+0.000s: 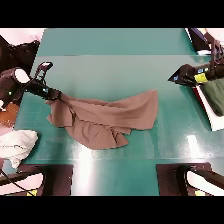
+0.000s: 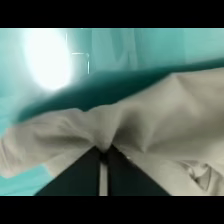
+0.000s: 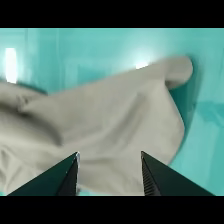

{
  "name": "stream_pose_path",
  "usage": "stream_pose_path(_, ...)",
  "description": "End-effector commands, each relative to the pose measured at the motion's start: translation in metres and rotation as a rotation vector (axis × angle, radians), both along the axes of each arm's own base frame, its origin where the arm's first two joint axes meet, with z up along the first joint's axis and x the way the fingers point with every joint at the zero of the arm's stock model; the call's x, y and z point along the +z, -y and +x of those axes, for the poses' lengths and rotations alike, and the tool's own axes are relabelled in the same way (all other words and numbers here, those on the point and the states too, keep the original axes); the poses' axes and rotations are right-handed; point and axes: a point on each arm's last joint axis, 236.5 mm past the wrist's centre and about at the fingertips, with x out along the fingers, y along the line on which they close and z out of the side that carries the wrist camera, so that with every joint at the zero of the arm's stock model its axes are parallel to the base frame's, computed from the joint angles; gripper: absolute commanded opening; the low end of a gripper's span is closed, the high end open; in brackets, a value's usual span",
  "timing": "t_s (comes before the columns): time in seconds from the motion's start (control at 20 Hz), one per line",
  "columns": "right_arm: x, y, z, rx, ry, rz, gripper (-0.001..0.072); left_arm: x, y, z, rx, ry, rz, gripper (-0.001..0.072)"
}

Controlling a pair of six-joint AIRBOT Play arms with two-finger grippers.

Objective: Fold the shirts.

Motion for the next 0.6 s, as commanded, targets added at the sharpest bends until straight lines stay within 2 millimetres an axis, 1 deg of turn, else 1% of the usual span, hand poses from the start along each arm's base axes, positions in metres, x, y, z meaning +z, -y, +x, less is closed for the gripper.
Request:
stream_pose_path(0.0,-0.011,0.000,-0.029,0.072,-0.109,-0.028,0.0438,-0.001,0.009,0.001,0.007,-0.005,-0.044,0.0036)
stream_pose_path(0.1,-0.029,0.017,-0.058,0.101,-0.226,-0.138,0.0438,-0.002,0.011,-0.008,-0.003,-0.045,-0.048,0.0035)
stream_pose_path(0.15,-0.042,0.029,-0.072,0.079,-0.277,-0.205,0.0438,-0.002,0.011,-0.011,-0.007,-0.059,-0.049,0.0035)
stream_pose_path(0.2,-0.056,0.034,-0.086,0.060,-0.310,-0.244,0.0439,-0.002,0.012,-0.014,-0.011,-0.073,-0.050,0.0035)
stream_pose_path(0.25,-0.069,0.030,-0.097,0.058,-0.318,-0.242,0.0439,-0.003,0.012,-0.017,-0.013,-0.083,-0.051,0.0035)
stream_pose_path(0.3,-0.083,0.020,-0.106,0.047,-0.312,-0.214,0.0441,-0.002,0.014,-0.017,-0.012,-0.085,-0.060,0.0035)
stream_pose_path(0.4,-0.110,-0.007,-0.121,0.037,-0.295,-0.113,0.0497,0.000,0.024,-0.017,-0.004,-0.085,-0.107,0.0035)
stream_pose_path(0.45,-0.124,-0.020,-0.129,0.032,-0.311,-0.060,0.0498,0.003,0.030,-0.016,0.001,-0.083,-0.139,0.0035)
stream_pose_path(0.55,-0.149,-0.037,-0.143,-0.007,-0.363,0.019,0.0498,0.007,0.041,-0.014,0.012,-0.076,-0.195,0.0035)
